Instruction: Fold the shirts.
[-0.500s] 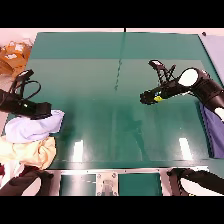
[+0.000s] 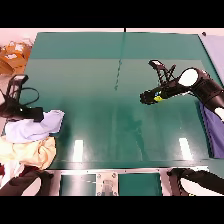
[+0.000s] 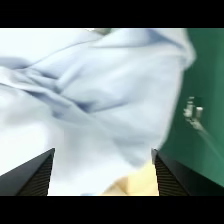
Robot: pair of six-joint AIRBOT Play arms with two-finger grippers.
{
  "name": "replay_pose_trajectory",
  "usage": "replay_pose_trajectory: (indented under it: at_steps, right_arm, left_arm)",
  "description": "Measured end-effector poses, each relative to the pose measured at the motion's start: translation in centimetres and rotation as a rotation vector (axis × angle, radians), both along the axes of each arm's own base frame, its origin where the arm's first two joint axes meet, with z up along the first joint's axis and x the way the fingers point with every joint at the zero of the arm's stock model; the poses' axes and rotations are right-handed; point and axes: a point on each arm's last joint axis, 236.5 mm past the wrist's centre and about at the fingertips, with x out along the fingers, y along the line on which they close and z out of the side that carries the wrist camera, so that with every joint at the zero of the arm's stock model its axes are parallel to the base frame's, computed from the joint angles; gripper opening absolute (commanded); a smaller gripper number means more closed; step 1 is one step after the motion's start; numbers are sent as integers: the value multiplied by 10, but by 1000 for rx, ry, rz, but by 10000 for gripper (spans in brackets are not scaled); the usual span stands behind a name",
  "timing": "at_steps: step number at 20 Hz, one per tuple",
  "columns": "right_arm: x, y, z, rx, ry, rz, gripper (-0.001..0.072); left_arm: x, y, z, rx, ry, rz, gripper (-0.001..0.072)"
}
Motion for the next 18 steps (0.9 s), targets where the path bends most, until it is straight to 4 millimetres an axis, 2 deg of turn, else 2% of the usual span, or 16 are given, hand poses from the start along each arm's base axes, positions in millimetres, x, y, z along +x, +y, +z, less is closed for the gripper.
replay_pose_trajectory:
  at_steps: [2, 3, 4, 5, 7, 9, 11, 13, 16, 18]
  right_arm:
    - [0, 0, 0, 0, 0, 0, 25]
    - [0, 0, 0, 0, 0, 0, 25]
    - [0, 0, 0, 0, 0, 0, 25]
    - [0, 0, 0, 0, 0, 0, 25]
    - [0, 0, 0, 0, 0, 0, 25]
    - [0, 0, 0, 0, 0, 0, 25]
    - [0, 0, 0, 0, 0, 0, 25]
    - [0, 0, 0, 0, 0, 0, 25]
    - [1, 0, 0, 1, -5, -2, 25]
    - [2, 0, 1, 1, -7, -2, 25]
  left_arm:
    - [-4, 11, -31, 51, 21, -6, 715]
    - [-8, 16, -48, 71, 42, -10, 548]
    - [-13, 19, -64, 87, 66, -11, 254]
    - [-17, 23, -77, 103, 90, -15, 32]
    - [-22, 27, -91, 122, 121, -20, 22]
    - [-19, 30, -91, 133, 126, -19, 22]
    - [-1, 31, -72, 135, 87, -10, 21]
    - [26, 23, -37, 106, 19, -16, 21]
    - [73, -21, 36, 10, -151, -83, 21]
    - [98, -66, 90, -64, -290, -171, 21]
